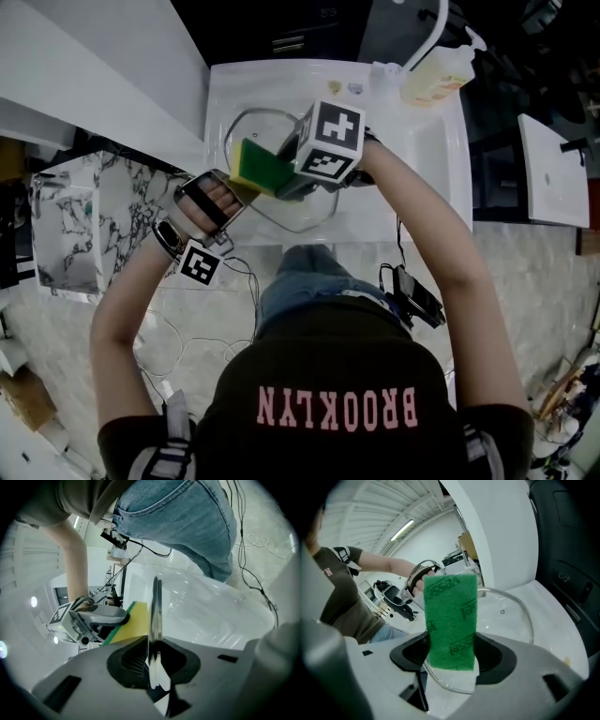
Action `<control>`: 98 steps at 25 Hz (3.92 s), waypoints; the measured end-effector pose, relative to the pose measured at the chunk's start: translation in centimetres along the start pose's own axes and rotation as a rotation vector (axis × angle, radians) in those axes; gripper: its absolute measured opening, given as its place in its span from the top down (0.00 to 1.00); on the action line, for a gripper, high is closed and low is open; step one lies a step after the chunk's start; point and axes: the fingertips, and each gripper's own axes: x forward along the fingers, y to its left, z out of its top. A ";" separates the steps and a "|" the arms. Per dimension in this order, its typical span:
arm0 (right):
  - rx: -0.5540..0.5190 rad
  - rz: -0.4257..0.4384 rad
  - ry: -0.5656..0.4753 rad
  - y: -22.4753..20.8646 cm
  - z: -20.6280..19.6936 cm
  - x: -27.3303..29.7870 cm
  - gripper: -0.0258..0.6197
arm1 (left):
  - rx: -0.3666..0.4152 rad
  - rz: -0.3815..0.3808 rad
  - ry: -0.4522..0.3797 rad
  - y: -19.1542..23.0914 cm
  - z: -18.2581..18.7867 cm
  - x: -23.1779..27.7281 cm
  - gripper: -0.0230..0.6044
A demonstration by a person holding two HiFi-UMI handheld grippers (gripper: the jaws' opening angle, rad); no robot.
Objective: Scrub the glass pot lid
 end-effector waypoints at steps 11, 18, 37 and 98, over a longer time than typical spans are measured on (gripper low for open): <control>-0.169 -0.156 0.107 0.2 -3.8 0.1 0.52 | -0.005 0.002 -0.010 0.0 0.1 0.3 0.89; -0.134 -0.208 0.138 -0.6 -7.6 0.7 0.52 | -0.004 -0.005 -0.007 0.2 0.0 0.3 0.89; -0.195 -0.101 0.374 -5.8 -18.9 1.5 0.52 | -0.017 -0.037 -0.005 0.6 0.5 0.6 0.89; -0.521 -0.128 0.197 -8.6 0.4 -0.6 0.53 | -0.018 -0.041 -0.026 0.3 0.2 1.2 0.88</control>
